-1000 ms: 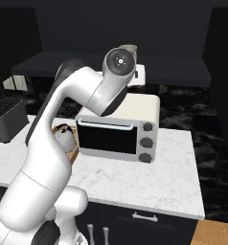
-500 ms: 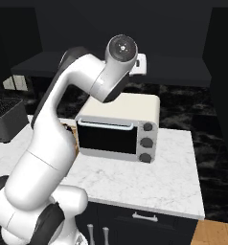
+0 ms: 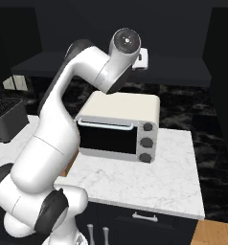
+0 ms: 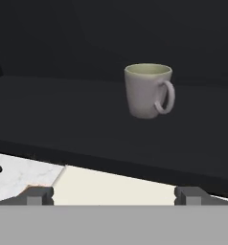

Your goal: Pick the kettle from the counter and place it on the tray. Then pick the mug from the cabinet and place it on the tray. Then close the cabinet doors.

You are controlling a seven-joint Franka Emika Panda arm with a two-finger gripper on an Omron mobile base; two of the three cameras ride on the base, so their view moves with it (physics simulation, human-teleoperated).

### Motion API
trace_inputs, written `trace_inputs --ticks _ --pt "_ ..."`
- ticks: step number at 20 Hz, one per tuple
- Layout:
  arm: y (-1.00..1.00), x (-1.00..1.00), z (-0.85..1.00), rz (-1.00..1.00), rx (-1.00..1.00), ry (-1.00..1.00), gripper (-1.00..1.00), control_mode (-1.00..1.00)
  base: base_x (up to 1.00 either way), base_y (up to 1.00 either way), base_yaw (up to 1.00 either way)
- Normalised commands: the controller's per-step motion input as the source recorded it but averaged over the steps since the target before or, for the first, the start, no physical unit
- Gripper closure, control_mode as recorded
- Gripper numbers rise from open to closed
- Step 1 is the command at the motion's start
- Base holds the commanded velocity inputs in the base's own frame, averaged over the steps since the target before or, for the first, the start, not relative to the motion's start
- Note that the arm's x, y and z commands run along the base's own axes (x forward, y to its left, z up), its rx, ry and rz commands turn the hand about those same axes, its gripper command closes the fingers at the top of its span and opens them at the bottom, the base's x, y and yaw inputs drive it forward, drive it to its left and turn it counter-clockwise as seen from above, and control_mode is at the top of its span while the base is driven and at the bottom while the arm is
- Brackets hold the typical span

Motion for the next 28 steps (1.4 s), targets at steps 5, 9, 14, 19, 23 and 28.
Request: trace_inputs --ticks 5,9,14,19,23,28 --pt "-0.01 0.19 0.0 0.06 0.0 0.0 -1.0 -1.0 0.0 0.0 0.0" --pt "-0.05 0.17 0.0 0.09 0.0 0.0 -1.0 -1.0 0.0 0.0 0.0" --pt "-0.04 0.18 0.06 0.05 0.0 0.06 -1.0 -1.0 0.0 0.0 0.0" --pt "0.0 0.2 0.01 0.0 0.0 0.03 -1.0 -1.0 0.0 0.0 0.0" --pt "-0.02 0.24 0.0 0.0 0.0 0.0 -1.0 -1.0 0.0 0.0 0.0" --pt "-0.17 0.28 0.0 0.03 0.0 0.0 -1.0 -1.0 0.0 0.0 0.0"
